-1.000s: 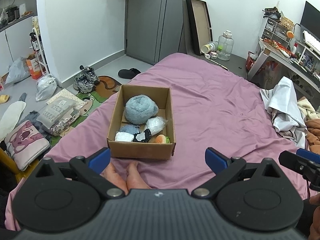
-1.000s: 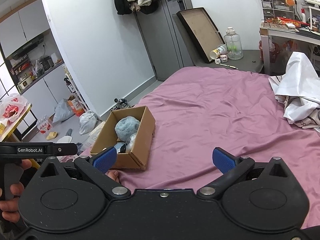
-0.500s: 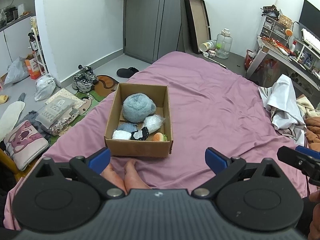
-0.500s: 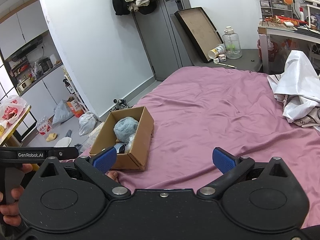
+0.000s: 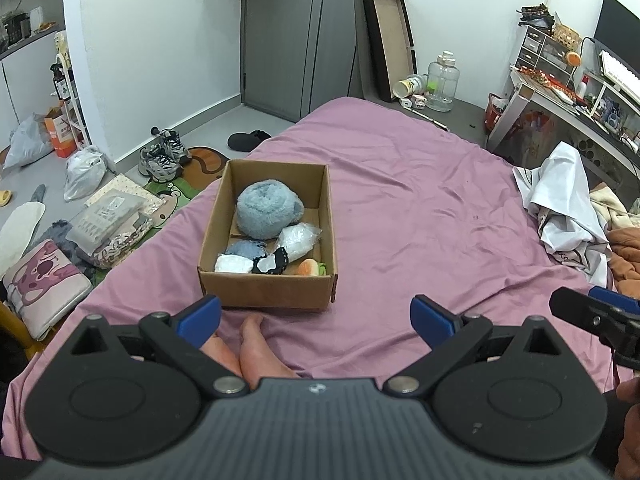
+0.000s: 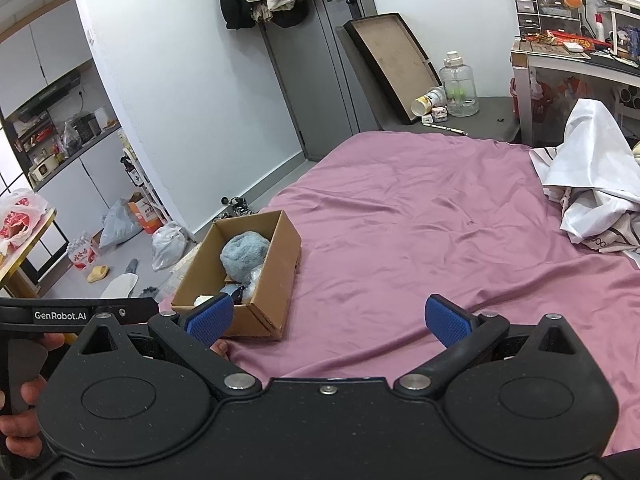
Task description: Organize soft objects
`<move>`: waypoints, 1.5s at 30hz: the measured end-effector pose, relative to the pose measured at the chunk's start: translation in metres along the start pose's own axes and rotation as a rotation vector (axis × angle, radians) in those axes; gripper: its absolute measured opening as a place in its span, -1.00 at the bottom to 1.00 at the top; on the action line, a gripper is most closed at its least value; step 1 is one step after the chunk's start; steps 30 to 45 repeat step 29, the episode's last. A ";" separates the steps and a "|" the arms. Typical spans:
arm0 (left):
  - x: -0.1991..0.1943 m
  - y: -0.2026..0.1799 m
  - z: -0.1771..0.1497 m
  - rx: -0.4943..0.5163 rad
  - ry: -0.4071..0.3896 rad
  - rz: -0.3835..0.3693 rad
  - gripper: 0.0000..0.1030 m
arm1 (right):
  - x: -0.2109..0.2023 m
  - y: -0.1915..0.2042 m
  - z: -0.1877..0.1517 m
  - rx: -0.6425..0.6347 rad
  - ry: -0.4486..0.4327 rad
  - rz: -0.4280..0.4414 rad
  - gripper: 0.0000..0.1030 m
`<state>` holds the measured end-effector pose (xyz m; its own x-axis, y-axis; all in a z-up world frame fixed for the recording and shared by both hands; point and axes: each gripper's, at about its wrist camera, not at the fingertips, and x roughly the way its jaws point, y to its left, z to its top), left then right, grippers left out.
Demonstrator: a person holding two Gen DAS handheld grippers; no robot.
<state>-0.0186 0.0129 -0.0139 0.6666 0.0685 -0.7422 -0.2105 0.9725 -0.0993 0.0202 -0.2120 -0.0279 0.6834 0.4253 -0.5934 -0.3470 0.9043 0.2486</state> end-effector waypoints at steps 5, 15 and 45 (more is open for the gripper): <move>0.003 -0.001 0.000 -0.002 0.003 0.012 0.95 | 0.001 -0.003 0.000 0.006 0.003 0.001 1.00; 0.007 -0.002 -0.001 -0.002 0.006 0.011 0.95 | 0.003 -0.004 -0.001 0.011 0.007 -0.005 1.00; 0.013 0.000 0.005 0.012 -0.026 -0.009 0.94 | 0.005 -0.003 0.000 0.007 0.008 -0.010 1.00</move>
